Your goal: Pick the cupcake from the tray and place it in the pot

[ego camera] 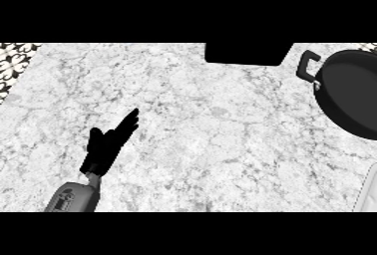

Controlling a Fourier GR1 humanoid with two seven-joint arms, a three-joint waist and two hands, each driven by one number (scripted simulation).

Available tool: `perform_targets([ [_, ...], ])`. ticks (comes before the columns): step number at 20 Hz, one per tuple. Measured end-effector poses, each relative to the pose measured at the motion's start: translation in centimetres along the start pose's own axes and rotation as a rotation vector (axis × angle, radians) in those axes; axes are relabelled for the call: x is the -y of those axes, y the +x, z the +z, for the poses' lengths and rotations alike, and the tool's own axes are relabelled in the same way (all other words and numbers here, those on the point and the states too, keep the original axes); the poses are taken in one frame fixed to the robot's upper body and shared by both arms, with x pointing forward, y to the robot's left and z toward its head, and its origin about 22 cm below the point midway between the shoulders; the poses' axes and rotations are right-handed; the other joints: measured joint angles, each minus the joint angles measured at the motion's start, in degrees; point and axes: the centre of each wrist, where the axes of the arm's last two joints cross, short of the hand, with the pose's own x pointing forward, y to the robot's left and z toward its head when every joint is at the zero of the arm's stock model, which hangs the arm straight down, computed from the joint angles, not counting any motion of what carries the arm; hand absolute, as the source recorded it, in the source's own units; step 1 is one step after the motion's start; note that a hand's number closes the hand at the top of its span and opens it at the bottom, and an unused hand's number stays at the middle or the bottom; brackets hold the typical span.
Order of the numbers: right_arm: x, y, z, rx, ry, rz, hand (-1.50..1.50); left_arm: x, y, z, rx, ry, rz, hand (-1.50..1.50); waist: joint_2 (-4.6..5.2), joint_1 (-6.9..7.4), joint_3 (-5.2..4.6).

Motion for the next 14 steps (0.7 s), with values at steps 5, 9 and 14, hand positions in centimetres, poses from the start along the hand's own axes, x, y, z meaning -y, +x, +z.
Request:
perform_targets([
  [5,-3.5,1.1,-4.1,0.018,0.075,0.079,1.5,0.6,0.2,-0.3,-0.005,0.001,0.004,0.0,0.0,-0.2,-0.03],
  [9,-5.3,2.0,-6.0,0.001,0.12,0.265,1.5,0.4,0.5,-0.4,0.0,0.005,0.002,0.0,0.04,-0.14,-0.07],
  [14,-8.7,2.7,-8.3,-0.066,0.203,0.449,1.5,0.7,0.9,-0.5,0.007,-0.002,-0.002,0.0,0.14,0.2,-0.08],
])
